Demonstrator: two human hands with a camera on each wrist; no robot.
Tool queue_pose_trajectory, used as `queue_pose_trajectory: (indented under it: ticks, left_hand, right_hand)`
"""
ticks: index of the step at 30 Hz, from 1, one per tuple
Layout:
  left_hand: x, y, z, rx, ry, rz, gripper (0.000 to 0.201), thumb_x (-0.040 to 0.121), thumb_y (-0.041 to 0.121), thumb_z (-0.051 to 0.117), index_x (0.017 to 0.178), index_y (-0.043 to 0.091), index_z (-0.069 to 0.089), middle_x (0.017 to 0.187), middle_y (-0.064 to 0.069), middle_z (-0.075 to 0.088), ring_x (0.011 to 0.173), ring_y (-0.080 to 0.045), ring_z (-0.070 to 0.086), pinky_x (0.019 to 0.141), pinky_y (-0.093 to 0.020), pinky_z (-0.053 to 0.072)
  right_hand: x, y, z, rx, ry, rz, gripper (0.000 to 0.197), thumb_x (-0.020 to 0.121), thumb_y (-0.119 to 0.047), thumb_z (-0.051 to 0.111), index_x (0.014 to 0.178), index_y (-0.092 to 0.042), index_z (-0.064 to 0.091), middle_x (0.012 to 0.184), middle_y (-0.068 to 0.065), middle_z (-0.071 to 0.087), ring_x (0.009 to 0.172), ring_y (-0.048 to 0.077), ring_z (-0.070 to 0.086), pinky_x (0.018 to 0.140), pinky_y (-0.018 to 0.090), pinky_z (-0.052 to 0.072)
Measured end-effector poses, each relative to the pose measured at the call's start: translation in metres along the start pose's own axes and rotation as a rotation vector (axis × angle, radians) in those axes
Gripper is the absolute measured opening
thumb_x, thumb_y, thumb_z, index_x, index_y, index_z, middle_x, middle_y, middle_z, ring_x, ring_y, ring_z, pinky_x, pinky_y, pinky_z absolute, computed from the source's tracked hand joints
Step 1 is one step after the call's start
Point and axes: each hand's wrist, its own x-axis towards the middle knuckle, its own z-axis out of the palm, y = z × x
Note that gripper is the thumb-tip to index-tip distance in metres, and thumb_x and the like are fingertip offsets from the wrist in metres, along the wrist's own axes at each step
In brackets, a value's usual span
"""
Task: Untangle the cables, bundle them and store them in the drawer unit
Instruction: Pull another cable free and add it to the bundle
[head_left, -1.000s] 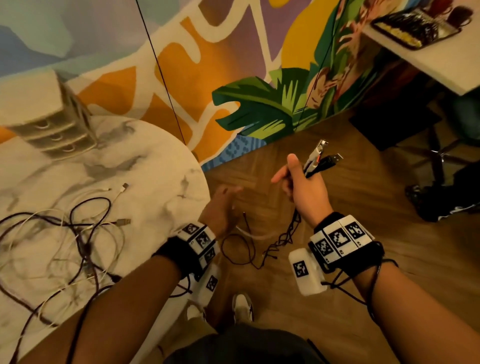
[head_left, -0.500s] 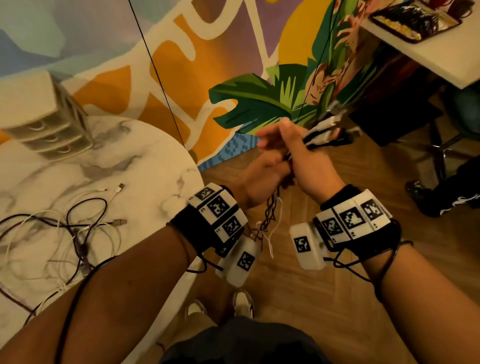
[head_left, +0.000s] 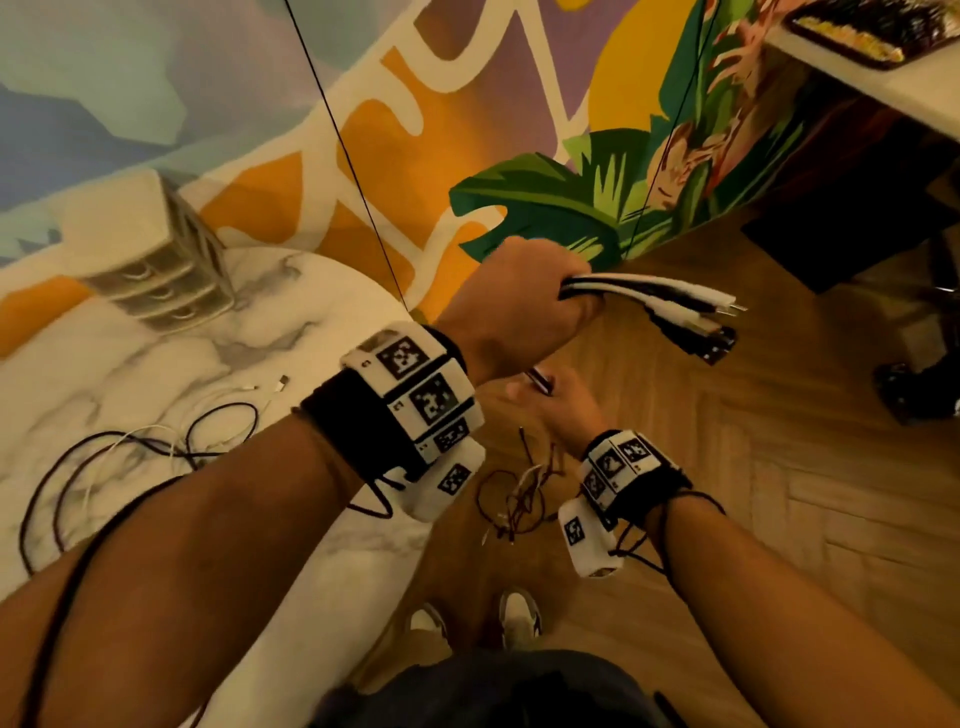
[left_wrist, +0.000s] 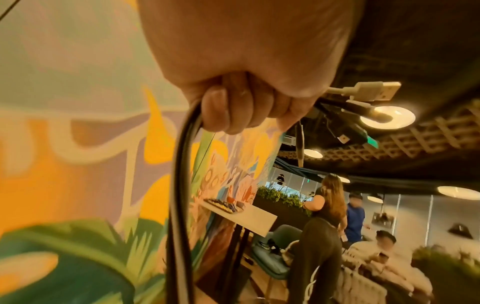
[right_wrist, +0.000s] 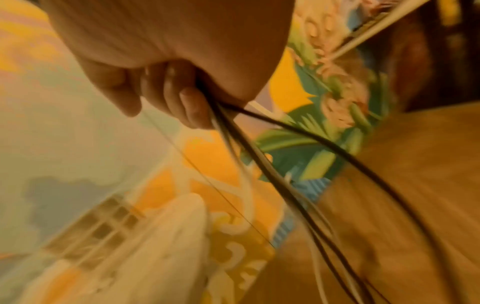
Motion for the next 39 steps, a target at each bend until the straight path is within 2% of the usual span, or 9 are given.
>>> queue_pose_trajectory:
  ticks: [4, 13, 18, 22, 25, 27, 29, 32, 39]
  left_hand:
    - [0.006, 0.0, -0.036, 0.337, 0.057, 0.126, 0.028, 0.092, 0.03, 0.049, 0.065, 0.025, 0.051, 0.052, 0.013, 0.031, 0.047, -0.004, 0.029, 0.047, -0.019, 0.016]
    - [0.011, -0.02, -0.056, 0.562, 0.355, 0.264, 0.035, 0.093, 0.04, 0.038, 0.062, 0.025, 0.044, 0.047, 0.015, 0.02, 0.036, -0.006, 0.017, 0.045, -0.015, 0.011]
    - [-0.013, -0.045, 0.01, 0.403, 0.026, 0.018, 0.059, 0.08, 0.051, 0.015, 0.068, 0.014, 0.06, 0.059, -0.001, 0.054, 0.053, -0.023, 0.049, 0.052, -0.028, 0.03]
    - [-0.015, -0.062, 0.05, 0.169, -0.115, -0.205, 0.038, 0.095, 0.039, 0.038, 0.092, 0.013, 0.065, 0.075, -0.004, 0.064, 0.072, -0.023, 0.059, 0.063, -0.033, 0.045]
    - [-0.006, -0.058, 0.062, -0.001, -0.225, -0.324, 0.028, 0.09, 0.035, 0.054, 0.07, 0.015, 0.055, 0.064, 0.002, 0.049, 0.065, -0.021, 0.052, 0.053, -0.03, 0.037]
    - [0.0, -0.054, 0.066, -0.017, -0.221, -0.367, 0.037, 0.085, 0.028, 0.059, 0.057, 0.016, 0.039, 0.058, 0.0, 0.04, 0.056, -0.018, 0.042, 0.047, -0.028, 0.026]
    - [0.004, -0.047, 0.063, -0.013, -0.185, -0.344, 0.036, 0.084, 0.019, 0.058, 0.055, 0.015, 0.037, 0.057, -0.001, 0.039, 0.053, -0.016, 0.038, 0.048, -0.028, 0.026]
    - [0.011, -0.039, 0.045, -0.029, -0.009, -0.26, 0.018, 0.088, 0.016, 0.055, 0.071, 0.01, 0.055, 0.069, -0.005, 0.058, 0.063, -0.02, 0.053, 0.055, -0.034, 0.042]
    - [0.016, -0.038, 0.01, 0.006, 0.186, -0.101, 0.011, 0.09, 0.015, 0.056, 0.078, 0.016, 0.055, 0.073, 0.001, 0.057, 0.067, -0.018, 0.054, 0.052, -0.02, 0.035]
  right_hand:
    - [0.006, 0.046, 0.005, -0.063, 0.082, 0.202, 0.047, 0.09, -0.031, 0.059, 0.054, -0.019, 0.031, 0.05, -0.002, 0.03, 0.046, 0.016, 0.03, 0.051, 0.028, 0.026]
    - [0.004, 0.072, 0.001, -0.163, 0.085, 0.516, 0.045, 0.094, -0.043, 0.048, 0.067, -0.007, 0.051, 0.057, 0.008, 0.048, 0.049, 0.021, 0.043, 0.048, 0.03, 0.031]
    - [0.009, 0.027, -0.001, 0.149, 0.24, 0.37, 0.039, 0.095, -0.026, 0.048, 0.057, -0.018, 0.045, 0.052, -0.001, 0.042, 0.046, 0.017, 0.037, 0.045, 0.025, 0.03]
    - [-0.004, -0.001, -0.006, 0.25, 0.242, 0.213, 0.037, 0.095, -0.017, 0.043, 0.059, -0.021, 0.046, 0.05, -0.003, 0.043, 0.049, 0.017, 0.034, 0.051, 0.03, 0.025]
    - [-0.014, -0.018, -0.008, 0.146, 0.189, 0.114, 0.024, 0.099, -0.018, 0.04, 0.1, -0.01, 0.063, 0.089, 0.009, 0.059, 0.076, 0.018, 0.048, 0.064, 0.019, 0.034]
    - [-0.014, -0.026, -0.009, 0.226, 0.15, 0.041, 0.02, 0.097, -0.012, 0.042, 0.113, -0.013, 0.055, 0.092, -0.004, 0.058, 0.079, 0.015, 0.055, 0.068, 0.019, 0.036]
    - [-0.012, -0.023, -0.009, 0.223, 0.103, -0.054, 0.02, 0.095, -0.009, 0.046, 0.084, -0.024, 0.053, 0.06, -0.018, 0.051, 0.051, 0.0, 0.043, 0.053, 0.019, 0.032]
    - [-0.014, 0.011, -0.008, 0.093, 0.091, 0.067, 0.045, 0.093, -0.019, 0.054, 0.052, -0.02, 0.035, 0.043, -0.01, 0.033, 0.037, 0.005, 0.027, 0.047, 0.024, 0.029]
    - [-0.013, 0.074, -0.012, 0.019, 0.162, 0.433, 0.039, 0.092, -0.03, 0.054, 0.057, -0.013, 0.047, 0.046, 0.001, 0.046, 0.044, 0.019, 0.042, 0.055, 0.033, 0.038]
